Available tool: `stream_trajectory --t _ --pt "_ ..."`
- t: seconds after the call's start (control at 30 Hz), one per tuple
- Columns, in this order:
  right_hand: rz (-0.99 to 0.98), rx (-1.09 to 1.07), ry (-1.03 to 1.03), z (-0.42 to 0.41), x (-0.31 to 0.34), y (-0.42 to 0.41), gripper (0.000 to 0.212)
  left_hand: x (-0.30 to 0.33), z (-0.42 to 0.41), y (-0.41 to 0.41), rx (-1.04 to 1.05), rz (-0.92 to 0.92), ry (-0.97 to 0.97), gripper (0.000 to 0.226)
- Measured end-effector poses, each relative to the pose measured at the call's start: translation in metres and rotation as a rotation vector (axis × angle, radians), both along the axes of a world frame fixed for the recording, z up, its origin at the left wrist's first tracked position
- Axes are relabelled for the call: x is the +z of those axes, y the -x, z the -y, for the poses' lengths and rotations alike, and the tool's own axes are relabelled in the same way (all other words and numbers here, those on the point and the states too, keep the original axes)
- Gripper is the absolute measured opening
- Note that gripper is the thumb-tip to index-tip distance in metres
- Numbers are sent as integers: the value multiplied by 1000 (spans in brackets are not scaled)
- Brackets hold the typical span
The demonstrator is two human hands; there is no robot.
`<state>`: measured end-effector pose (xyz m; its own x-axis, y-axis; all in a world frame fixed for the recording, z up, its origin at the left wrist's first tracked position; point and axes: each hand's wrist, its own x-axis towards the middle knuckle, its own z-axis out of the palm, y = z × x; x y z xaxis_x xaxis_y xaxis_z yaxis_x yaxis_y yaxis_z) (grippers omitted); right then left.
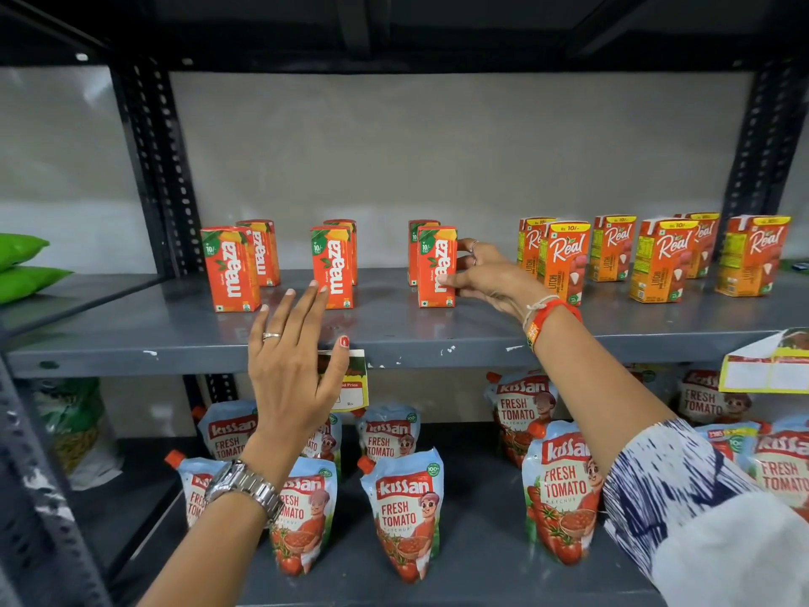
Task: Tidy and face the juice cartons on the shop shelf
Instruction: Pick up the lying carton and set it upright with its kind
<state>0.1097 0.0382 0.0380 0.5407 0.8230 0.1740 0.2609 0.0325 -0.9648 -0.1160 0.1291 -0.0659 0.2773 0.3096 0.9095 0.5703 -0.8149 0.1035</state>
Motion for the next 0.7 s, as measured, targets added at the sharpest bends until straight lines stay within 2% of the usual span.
stream_trajectory --t 0.53,0.7 --pt "-10 -13 1 1 0 0 68 2 1 2 -19 -34 13 59" --pt "183 -186 -84 0 -4 2 79 3 -5 17 17 -76 15 60"
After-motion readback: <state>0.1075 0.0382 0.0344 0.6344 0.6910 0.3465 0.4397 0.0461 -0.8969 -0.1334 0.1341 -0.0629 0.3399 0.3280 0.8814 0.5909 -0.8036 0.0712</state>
